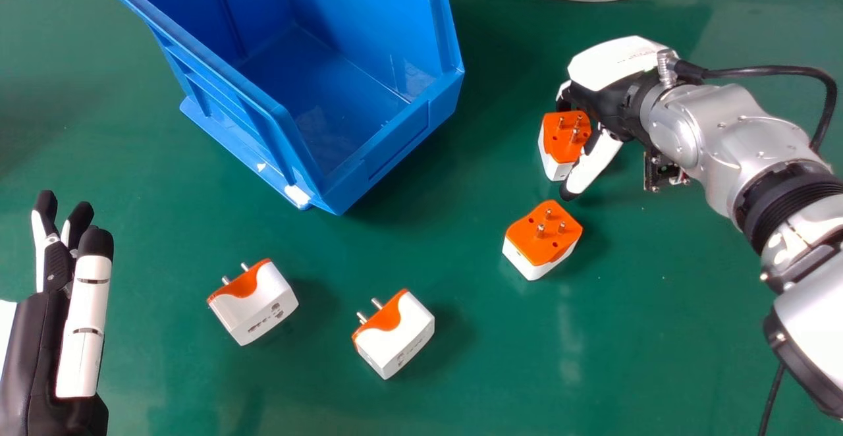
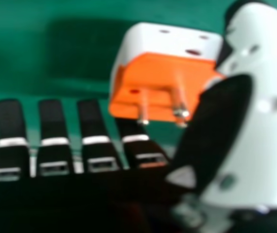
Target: Pick all objects and put in blue box
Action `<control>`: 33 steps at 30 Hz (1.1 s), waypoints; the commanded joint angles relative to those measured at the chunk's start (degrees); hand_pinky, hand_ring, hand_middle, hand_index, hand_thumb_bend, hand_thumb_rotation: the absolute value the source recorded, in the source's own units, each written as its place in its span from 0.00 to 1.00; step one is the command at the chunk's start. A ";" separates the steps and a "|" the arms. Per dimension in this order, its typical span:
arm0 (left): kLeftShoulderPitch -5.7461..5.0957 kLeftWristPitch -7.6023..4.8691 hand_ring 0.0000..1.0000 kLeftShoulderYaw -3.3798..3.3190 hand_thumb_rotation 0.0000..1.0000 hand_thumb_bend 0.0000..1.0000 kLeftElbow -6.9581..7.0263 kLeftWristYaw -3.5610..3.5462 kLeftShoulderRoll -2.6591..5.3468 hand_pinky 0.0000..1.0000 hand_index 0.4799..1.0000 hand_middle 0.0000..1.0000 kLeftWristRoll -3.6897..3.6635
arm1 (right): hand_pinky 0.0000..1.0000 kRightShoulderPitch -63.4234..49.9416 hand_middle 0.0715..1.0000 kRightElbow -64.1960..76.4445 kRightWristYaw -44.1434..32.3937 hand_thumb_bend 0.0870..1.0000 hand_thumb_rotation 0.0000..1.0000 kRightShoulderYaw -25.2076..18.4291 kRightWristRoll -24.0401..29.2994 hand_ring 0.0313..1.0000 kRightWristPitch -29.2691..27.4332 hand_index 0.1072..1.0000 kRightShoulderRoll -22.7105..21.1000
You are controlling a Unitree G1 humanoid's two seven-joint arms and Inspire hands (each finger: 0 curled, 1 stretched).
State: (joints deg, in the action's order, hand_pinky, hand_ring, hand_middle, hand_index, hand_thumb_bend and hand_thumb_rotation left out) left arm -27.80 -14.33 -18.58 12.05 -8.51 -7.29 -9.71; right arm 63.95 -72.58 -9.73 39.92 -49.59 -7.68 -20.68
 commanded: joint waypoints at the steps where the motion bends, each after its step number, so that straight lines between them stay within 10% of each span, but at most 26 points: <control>1: -0.58 -1.18 1.00 -0.77 0.93 0.52 1.02 0.07 0.15 1.00 1.00 1.00 -0.64 | 0.60 1.98 0.76 0.25 1.59 0.57 0.35 -0.56 0.34 0.71 -0.15 0.81 -0.61; 9: -1.26 -0.78 1.00 -0.74 0.92 0.54 2.04 0.20 0.22 1.00 1.00 1.00 -0.43 | 0.40 1.59 0.51 0.11 6.22 0.50 0.22 0.54 -1.00 0.47 -0.70 0.57 -0.69; 33: -2.67 0.75 1.00 -0.44 0.91 0.57 5.15 0.51 0.43 1.00 1.00 1.00 0.23 | 0.37 0.56 0.44 -0.73 14.57 0.48 0.03 1.73 -2.38 0.41 -2.61 0.44 -1.22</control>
State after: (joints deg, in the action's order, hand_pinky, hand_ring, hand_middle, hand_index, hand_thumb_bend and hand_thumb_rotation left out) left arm -30.11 -13.23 -18.61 15.92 -8.41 -6.99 -9.28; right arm 63.81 -73.31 3.38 41.91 -52.04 -10.45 -21.05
